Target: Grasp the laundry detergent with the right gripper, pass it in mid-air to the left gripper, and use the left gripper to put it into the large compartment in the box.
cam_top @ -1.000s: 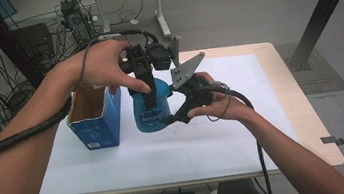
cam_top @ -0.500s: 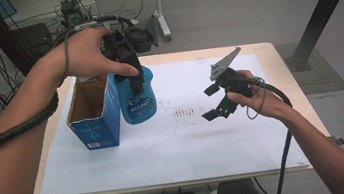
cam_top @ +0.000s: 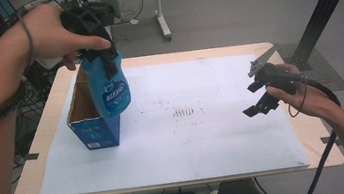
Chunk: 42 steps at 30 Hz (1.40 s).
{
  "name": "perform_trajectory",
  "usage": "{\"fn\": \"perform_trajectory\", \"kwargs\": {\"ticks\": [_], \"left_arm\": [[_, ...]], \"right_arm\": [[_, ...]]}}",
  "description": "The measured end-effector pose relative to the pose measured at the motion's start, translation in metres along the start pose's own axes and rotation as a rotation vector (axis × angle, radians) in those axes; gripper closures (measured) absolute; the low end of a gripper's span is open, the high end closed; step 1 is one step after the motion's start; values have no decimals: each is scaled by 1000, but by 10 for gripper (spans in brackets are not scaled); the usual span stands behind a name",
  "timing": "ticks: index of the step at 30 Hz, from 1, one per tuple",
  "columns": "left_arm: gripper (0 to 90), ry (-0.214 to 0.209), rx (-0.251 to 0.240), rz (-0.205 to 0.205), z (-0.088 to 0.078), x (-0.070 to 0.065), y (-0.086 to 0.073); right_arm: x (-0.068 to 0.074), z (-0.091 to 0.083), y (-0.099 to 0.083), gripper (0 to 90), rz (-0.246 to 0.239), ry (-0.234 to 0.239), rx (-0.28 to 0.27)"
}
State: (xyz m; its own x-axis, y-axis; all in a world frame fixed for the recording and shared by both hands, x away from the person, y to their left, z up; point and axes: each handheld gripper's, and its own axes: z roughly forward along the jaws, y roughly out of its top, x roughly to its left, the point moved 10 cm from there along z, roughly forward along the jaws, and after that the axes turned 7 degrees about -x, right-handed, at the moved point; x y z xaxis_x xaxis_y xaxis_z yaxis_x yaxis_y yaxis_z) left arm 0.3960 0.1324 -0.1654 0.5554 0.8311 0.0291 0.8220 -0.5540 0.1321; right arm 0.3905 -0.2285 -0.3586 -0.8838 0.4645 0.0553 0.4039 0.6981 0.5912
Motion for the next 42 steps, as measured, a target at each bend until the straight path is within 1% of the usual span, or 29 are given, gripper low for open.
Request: {"fn": "perform_trajectory", "kwargs": {"ticks": [1,2,3,4,6,7,8,10,11,12,15,17,22,25,27,31,37,39,42], "left_arm": [[372,0,-3,-26,-4,4,0],[372,4,-11,-71,-9,9,0],[372,8,-13,-93,-12,12,0],[372,17,-13,-132,-17,16,-1],[372,29,-24,-181,-25,24,0],[372,35,-36,-222,-28,29,1],[372,40,-42,-251,-33,33,1],[372,51,-64,-325,-41,43,2],[372,54,-69,-344,-44,46,2],[372,59,-80,-383,-48,51,3],[372,62,-80,-452,-56,60,3],[372,64,-78,-498,-60,67,3],[372,58,-98,-604,-67,80,3],[372,60,-114,-653,-69,87,4],[372,58,-112,-679,-68,91,3],[372,68,-117,-718,-64,99,2],[372,57,-122,-751,-56,106,0],[372,54,-116,-756,-52,107,-1],[372,62,-112,-755,-47,109,-1]], "right_arm": [[0,-3,-3,51,10,8,11],[1,-7,-4,52,18,12,17],[0,-11,-5,52,11,-1,13],[-1,-13,-5,52,12,-8,11],[-1,-19,-5,51,10,-13,2],[-2,-22,-4,51,8,-21,-7],[-3,-26,-3,51,6,-32,-12],[-3,-33,-1,51,2,-42,-19],[-3,-35,0,51,-5,-47,-24],[-3,-37,0,51,-10,-49,-26],[-4,-41,3,51,-35,-61,-26],[-3,-42,4,51,-40,-60,-21],[-2,-44,8,51,-64,-64,-15],[-2,-46,9,51,-65,-66,-18],[-3,-46,9,51,-65,-67,-15],[-4,-46,8,52,-63,-72,-12],[-6,-43,5,54,-60,-70,8],[-7,-42,5,54,-60,-73,10],[-7,-40,6,54,-62,-72,10]]}}
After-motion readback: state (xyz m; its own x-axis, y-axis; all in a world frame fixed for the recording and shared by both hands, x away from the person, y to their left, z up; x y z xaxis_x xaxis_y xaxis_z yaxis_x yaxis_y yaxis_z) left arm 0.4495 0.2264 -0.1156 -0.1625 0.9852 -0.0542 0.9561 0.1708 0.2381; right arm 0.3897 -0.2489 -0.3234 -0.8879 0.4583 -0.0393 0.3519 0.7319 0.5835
